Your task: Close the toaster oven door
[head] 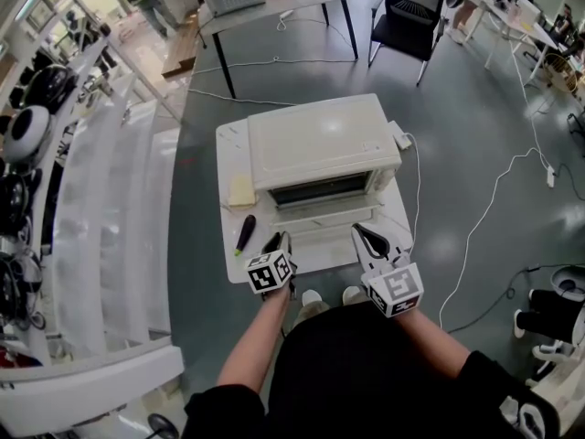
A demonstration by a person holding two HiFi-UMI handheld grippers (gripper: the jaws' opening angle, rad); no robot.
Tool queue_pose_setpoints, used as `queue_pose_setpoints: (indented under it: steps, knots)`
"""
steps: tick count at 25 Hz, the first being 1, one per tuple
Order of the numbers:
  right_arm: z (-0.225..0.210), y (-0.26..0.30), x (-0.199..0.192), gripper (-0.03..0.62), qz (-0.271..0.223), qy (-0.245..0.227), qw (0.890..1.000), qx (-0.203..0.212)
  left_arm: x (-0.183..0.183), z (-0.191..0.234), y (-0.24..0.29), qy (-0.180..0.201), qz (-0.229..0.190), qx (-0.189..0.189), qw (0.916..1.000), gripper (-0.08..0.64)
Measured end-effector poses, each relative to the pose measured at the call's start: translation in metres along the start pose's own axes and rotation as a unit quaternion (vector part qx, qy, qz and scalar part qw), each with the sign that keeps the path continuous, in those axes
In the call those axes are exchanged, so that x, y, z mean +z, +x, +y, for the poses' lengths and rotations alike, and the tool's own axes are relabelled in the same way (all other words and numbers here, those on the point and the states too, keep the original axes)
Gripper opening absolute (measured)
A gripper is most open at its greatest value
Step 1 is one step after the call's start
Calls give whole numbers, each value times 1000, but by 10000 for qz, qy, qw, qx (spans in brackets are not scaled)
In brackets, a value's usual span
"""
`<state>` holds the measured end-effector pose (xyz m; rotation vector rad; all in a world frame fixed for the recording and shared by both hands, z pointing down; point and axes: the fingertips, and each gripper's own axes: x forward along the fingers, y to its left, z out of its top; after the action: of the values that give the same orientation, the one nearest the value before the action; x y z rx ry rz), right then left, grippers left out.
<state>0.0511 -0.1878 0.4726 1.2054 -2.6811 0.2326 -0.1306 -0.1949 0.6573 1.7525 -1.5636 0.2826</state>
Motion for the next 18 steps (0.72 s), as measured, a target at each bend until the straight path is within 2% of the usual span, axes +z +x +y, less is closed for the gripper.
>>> queue_pose_setpoints:
  steps: [10, 18]
  knots:
    - [-7, 1, 4, 21, -54, -15, 10000, -72, 26, 0, 7, -48, -205, -57, 9998, 87]
    - [-12, 2, 2, 21, -16, -41, 9999, -133, 37, -2, 11, 70, -248, -39, 9997, 87]
